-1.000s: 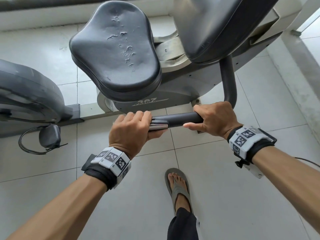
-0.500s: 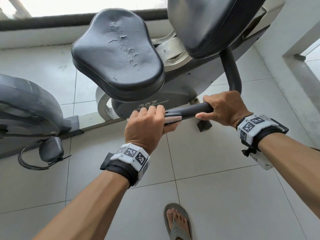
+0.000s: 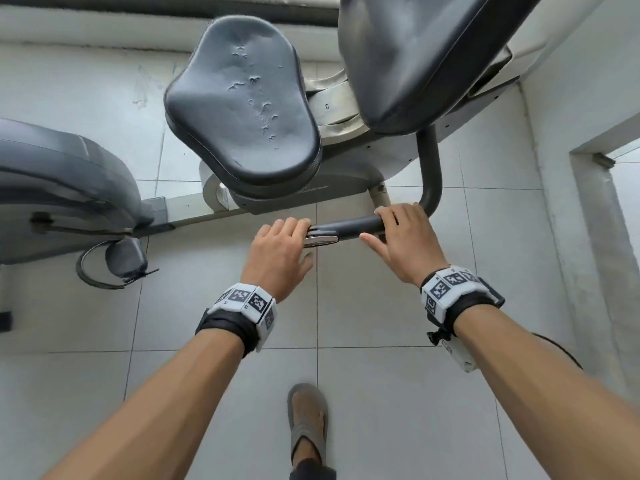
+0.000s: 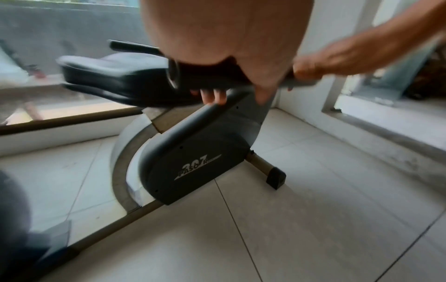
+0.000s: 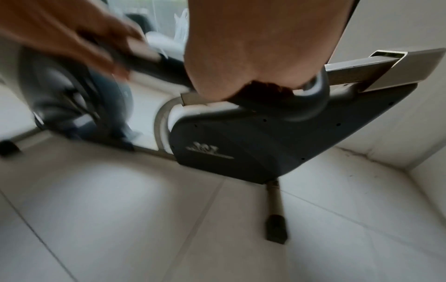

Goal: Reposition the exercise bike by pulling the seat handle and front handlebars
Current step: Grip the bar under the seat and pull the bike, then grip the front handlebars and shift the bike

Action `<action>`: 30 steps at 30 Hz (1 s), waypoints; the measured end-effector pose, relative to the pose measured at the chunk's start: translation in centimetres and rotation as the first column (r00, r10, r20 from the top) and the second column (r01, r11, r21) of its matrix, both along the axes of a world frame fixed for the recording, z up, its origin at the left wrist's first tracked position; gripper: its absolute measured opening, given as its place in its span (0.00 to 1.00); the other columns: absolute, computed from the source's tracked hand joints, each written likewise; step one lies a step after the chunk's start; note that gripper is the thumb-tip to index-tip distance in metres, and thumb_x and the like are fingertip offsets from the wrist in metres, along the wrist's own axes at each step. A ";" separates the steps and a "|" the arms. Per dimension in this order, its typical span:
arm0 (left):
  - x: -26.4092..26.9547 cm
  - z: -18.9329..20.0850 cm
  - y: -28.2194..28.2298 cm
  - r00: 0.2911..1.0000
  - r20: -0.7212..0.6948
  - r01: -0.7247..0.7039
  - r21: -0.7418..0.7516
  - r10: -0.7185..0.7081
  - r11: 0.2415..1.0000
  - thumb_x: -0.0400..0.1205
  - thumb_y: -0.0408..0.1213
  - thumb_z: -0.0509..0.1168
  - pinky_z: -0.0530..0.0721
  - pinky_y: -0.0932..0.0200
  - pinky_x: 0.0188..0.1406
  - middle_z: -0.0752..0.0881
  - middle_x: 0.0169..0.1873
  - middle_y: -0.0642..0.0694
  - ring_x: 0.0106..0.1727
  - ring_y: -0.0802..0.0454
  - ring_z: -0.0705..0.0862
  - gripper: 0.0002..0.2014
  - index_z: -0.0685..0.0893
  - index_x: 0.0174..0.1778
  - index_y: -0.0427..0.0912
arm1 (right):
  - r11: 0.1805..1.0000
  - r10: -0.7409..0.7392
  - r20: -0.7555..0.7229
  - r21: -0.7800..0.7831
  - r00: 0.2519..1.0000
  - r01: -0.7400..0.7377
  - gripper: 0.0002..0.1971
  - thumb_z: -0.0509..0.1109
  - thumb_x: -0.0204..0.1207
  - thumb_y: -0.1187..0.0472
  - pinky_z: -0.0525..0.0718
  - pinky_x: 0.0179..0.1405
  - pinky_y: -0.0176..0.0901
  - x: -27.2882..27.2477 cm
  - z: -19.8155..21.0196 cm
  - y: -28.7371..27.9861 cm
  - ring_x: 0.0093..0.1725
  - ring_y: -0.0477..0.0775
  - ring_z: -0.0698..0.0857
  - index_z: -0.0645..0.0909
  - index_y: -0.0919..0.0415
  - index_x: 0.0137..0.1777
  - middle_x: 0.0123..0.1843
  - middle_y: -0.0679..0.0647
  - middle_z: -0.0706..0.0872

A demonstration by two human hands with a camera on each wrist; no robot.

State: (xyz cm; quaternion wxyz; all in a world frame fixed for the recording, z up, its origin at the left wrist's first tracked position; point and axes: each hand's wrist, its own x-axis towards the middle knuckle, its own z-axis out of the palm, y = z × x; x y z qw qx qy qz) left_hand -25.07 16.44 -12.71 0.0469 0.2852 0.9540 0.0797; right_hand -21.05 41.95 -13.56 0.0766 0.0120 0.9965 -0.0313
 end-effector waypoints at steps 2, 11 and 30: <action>0.7 2.3 -1.6 0.979 0.203 -0.011 0.007 0.010 1.000 0.78 0.50 0.67 0.76 0.48 0.67 0.80 0.61 0.45 0.62 0.43 0.78 0.32 0.69 0.79 0.46 | 0.995 -0.094 0.132 -0.014 0.987 0.096 0.32 0.50 0.87 0.39 0.70 0.79 0.64 1.5 2.4 -2.3 0.81 0.70 0.68 0.65 0.61 0.82 0.80 0.65 0.71; 5.4 17.4 -18.1 0.913 0.234 -0.351 0.031 0.334 0.936 0.77 0.43 0.67 0.81 0.45 0.64 0.84 0.61 0.45 0.64 0.43 0.80 0.21 0.81 0.67 0.44 | 0.963 0.199 0.166 -0.216 0.966 -0.162 0.31 0.59 0.87 0.45 0.66 0.85 0.59 2.7 19.7 -19.2 0.87 0.59 0.63 0.58 0.55 0.87 0.87 0.59 0.64; 11.8 39.6 -59.6 0.795 0.078 -0.602 0.231 0.602 0.764 0.78 0.38 0.70 0.79 0.49 0.67 0.83 0.63 0.46 0.66 0.45 0.80 0.22 0.80 0.69 0.43 | 0.905 0.228 -0.319 -0.280 0.920 -0.321 0.31 0.64 0.84 0.44 0.81 0.70 0.56 5.2 43.1 -57.8 0.71 0.57 0.78 0.64 0.56 0.82 0.75 0.56 0.76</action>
